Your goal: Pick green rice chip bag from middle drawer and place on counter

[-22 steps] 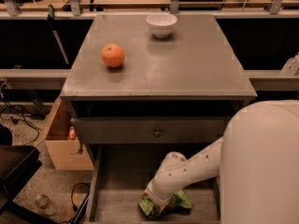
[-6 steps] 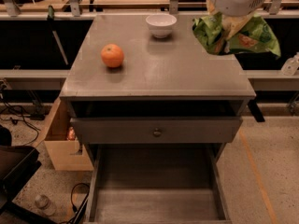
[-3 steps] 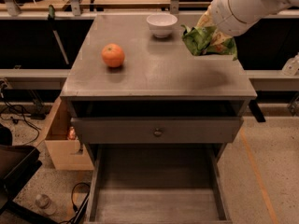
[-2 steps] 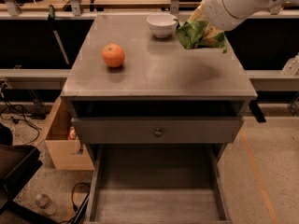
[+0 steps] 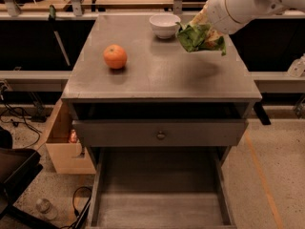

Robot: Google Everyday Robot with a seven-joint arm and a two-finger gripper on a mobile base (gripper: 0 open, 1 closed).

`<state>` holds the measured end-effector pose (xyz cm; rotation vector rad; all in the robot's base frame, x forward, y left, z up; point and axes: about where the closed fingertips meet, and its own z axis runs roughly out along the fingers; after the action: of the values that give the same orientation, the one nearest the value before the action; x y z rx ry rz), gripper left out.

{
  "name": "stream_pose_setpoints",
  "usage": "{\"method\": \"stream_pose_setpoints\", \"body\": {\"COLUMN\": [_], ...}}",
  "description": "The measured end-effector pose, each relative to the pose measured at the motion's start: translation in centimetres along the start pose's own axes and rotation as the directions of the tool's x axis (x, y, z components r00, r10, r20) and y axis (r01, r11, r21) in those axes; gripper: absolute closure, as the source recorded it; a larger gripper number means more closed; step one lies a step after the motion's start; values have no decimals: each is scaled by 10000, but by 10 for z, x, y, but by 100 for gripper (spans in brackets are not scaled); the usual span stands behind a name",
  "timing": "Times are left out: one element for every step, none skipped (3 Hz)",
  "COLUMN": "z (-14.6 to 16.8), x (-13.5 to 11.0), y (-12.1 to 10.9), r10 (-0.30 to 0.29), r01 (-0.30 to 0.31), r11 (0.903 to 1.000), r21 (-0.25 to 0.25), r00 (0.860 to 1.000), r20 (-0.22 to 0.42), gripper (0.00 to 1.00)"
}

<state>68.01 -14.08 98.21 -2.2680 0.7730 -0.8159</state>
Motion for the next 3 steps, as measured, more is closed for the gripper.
{"method": "stream_pose_setpoints", "body": {"z": [1, 2, 3], "x": [-2, -3, -4], "y": [-1, -2, -3], "r10": [-20, -38, -51], "r01": [20, 38, 51], "r11": [10000, 10000, 10000], "r21": [8, 14, 17], "r00": [10000, 10000, 10000], "r20": [31, 60, 80], "gripper": [60, 35, 13]}}
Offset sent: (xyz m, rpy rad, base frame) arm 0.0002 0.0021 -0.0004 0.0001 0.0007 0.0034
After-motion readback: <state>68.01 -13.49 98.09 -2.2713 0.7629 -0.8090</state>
